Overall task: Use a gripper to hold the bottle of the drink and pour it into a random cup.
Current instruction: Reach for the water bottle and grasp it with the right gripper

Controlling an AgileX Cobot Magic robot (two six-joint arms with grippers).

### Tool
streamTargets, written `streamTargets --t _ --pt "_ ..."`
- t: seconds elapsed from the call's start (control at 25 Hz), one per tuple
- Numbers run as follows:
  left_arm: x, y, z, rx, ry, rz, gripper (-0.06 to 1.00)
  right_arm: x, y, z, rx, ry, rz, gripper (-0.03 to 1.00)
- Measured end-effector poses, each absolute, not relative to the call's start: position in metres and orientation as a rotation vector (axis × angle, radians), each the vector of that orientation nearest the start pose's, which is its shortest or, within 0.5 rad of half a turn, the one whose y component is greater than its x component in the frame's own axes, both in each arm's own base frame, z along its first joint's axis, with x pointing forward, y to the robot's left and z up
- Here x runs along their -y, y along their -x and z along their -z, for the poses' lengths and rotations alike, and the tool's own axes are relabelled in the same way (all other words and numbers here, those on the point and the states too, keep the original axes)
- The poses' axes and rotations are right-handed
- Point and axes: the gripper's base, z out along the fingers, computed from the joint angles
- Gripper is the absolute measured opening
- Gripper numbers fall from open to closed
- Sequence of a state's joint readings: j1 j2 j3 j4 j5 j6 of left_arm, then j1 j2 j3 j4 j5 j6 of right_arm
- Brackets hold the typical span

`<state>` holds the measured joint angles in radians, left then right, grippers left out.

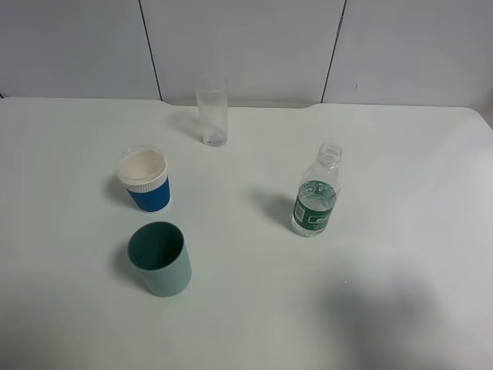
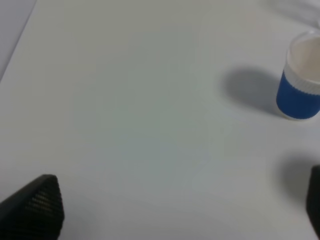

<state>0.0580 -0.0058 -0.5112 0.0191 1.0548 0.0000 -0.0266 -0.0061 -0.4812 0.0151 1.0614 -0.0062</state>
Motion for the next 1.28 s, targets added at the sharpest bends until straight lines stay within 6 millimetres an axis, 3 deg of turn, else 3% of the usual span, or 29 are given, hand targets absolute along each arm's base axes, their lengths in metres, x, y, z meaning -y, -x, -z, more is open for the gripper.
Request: streamTargets --t 0.92,1.28 --pt "-0.001 0.007 -0.281 -2.021 0.06 -0.059 0.98 -0.003 0.002 -0.272 -2.067 0.016 0.0 0.97" --pt "-0.001 0.007 -0.281 -2.021 0.06 -0.059 0.98 -0.006 -0.041 -0.297 -2.118 0.114 -0.037 0.97"
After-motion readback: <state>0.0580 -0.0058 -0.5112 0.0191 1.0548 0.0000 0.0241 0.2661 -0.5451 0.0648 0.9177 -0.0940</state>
